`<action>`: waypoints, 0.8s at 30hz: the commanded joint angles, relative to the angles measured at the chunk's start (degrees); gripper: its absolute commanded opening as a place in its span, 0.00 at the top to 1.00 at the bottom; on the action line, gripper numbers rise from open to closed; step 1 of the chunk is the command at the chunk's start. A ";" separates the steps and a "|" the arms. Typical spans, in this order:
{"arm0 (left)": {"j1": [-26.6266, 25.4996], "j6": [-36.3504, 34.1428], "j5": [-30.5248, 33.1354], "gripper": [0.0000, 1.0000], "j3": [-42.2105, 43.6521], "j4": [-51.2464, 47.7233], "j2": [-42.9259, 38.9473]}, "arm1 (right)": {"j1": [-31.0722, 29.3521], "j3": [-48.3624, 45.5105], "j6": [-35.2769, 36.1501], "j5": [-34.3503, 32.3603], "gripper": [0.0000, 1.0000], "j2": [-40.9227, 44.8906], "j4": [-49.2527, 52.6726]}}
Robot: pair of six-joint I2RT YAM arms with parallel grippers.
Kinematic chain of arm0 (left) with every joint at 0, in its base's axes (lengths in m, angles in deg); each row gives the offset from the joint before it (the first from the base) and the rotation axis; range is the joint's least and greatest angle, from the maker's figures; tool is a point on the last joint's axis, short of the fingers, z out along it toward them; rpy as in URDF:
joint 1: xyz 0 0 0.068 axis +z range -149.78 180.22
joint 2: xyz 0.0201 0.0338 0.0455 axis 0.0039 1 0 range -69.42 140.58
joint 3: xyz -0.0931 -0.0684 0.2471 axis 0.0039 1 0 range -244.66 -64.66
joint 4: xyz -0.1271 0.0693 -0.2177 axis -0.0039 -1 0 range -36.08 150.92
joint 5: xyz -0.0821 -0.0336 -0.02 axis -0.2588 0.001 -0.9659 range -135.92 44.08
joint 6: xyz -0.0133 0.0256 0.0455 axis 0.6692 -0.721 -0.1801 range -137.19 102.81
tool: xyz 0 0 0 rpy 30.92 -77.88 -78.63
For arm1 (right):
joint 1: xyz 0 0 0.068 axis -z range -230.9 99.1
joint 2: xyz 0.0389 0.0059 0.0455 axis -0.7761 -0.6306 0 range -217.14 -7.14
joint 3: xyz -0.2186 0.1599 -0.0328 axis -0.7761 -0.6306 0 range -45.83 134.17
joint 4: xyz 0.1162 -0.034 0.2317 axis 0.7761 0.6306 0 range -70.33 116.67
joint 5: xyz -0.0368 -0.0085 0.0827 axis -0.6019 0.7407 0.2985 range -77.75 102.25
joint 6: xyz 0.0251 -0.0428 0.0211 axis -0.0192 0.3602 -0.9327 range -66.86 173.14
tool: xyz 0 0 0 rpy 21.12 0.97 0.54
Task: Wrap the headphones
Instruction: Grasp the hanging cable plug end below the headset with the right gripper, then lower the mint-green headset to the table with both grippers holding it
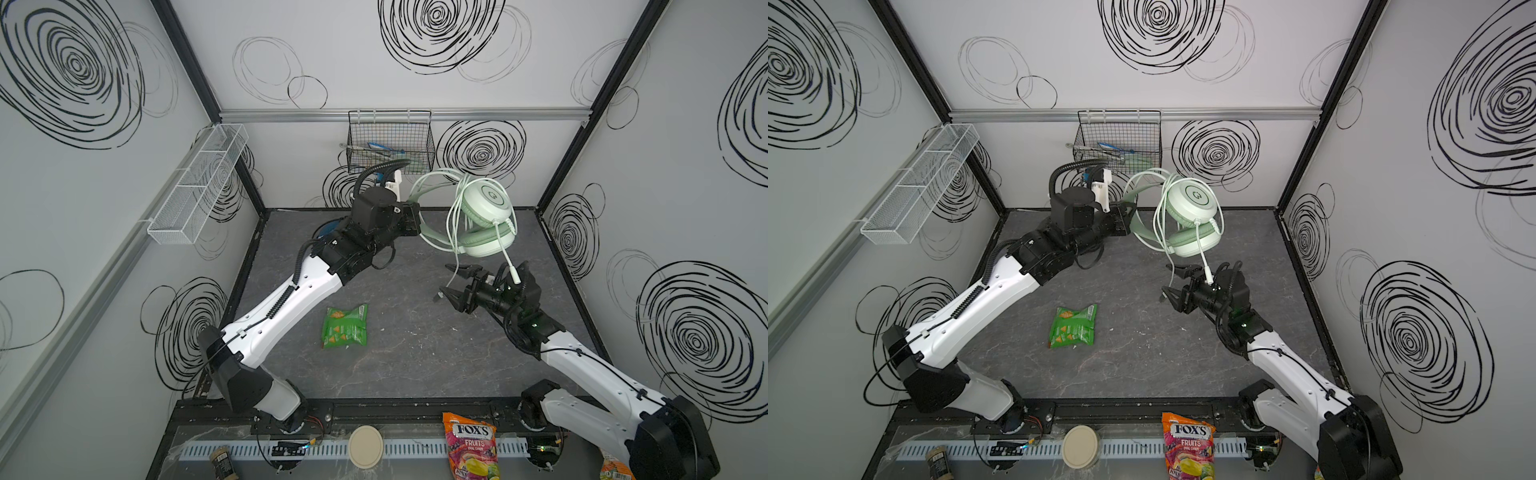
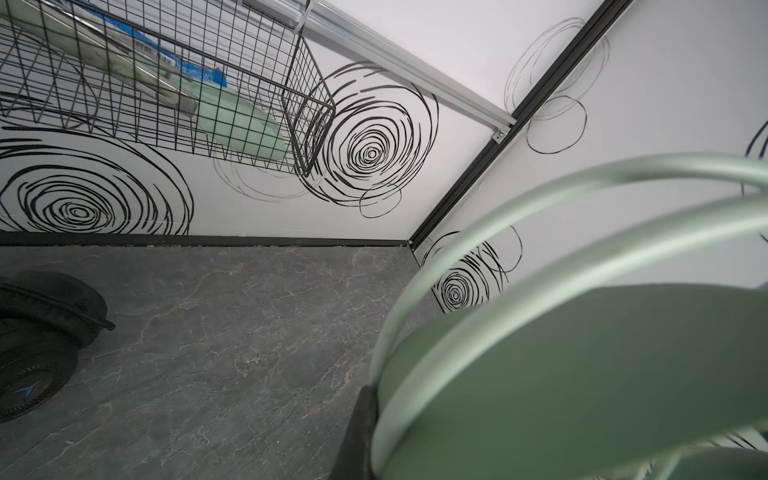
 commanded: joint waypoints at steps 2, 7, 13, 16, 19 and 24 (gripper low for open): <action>-0.17 3.82 -1.91 1.00 -0.11 8.92 -3.66 | 1.14 -1.61 -0.04 -0.60 0.55 2.04 -1.67; -0.31 4.42 -1.60 1.00 2.52 8.77 -5.76 | 4.04 -2.49 2.69 -0.73 0.81 3.29 -0.22; -1.69 1.21 -1.29 1.00 3.40 4.62 -8.07 | 14.31 -1.20 12.96 3.97 1.00 4.40 6.58; -2.28 -0.04 -1.80 1.00 5.16 2.21 -9.92 | 18.24 3.90 22.97 2.40 1.00 4.20 11.17; -2.45 -0.30 -4.08 1.00 8.68 1.18 -12.39 | 18.41 8.81 30.07 1.12 1.00 2.51 12.67; -3.15 -3.96 -8.23 1.00 12.66 -2.72 -15.48 | 18.42 19.18 43.17 -0.51 1.00 -0.27 18.84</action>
